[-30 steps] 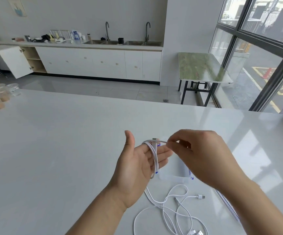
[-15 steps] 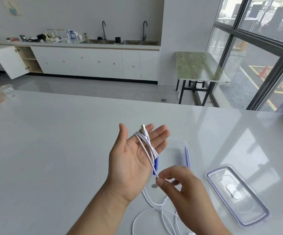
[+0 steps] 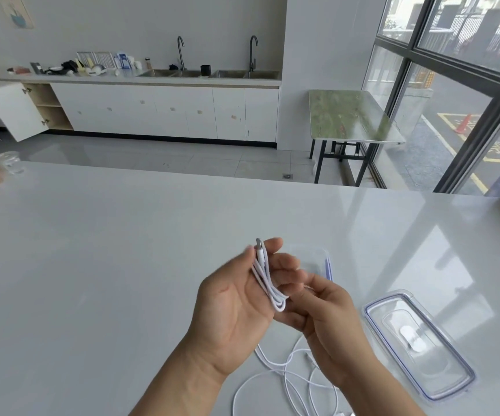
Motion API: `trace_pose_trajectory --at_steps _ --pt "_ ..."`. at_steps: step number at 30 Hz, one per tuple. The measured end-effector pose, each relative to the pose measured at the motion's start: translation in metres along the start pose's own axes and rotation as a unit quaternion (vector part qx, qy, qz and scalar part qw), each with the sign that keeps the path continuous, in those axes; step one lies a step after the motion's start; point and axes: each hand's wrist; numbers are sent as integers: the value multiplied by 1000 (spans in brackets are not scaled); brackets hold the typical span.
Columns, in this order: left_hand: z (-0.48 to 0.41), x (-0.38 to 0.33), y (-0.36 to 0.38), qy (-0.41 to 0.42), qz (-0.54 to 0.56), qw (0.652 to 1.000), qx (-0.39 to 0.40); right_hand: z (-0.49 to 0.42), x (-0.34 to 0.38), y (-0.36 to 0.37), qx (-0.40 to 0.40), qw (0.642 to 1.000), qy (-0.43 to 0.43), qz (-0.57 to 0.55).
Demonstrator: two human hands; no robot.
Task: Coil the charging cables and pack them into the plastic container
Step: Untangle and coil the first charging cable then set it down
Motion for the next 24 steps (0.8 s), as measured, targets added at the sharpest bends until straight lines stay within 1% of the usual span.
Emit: trace_pose_trajectory --at_steps 2,4,6,8,13,16,18,22,24 --pt "0 3 0 -8 -45 999 5 -2 4 3 28 1000 3 -11" --pt "1 5 -1 -22 -79 997 -5 -2 11 5 56 998 1 10" --pt "1 6 -4 -30 -87 996 -6 -1 18 8 85 996 -2 36" --pt "0 5 -5 -30 -95 995 -4 -1 21 9 95 994 -8 51" --pt "-1 1 -4 -36 -108 993 35 2 25 11 124 990 -24 60" --pt "-3 -1 -1 -45 -91 994 45 -1 23 8 105 993 -34 46" --pt "-6 -1 4 -40 -118 992 22 -1 20 8 77 994 -71 43" --pt "-10 -1 16 1 -211 977 -39 0 14 8 10 984 -174 33" --pt "-11 1 20 5 -230 971 -66 0 14 8 -11 980 -194 43"
Point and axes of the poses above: each hand's wrist, its own z-axis away from the middle knuckle, its own y-axis out of the palm, x = y × z, and after that the axes turned 13 degrees about -z, right-handed
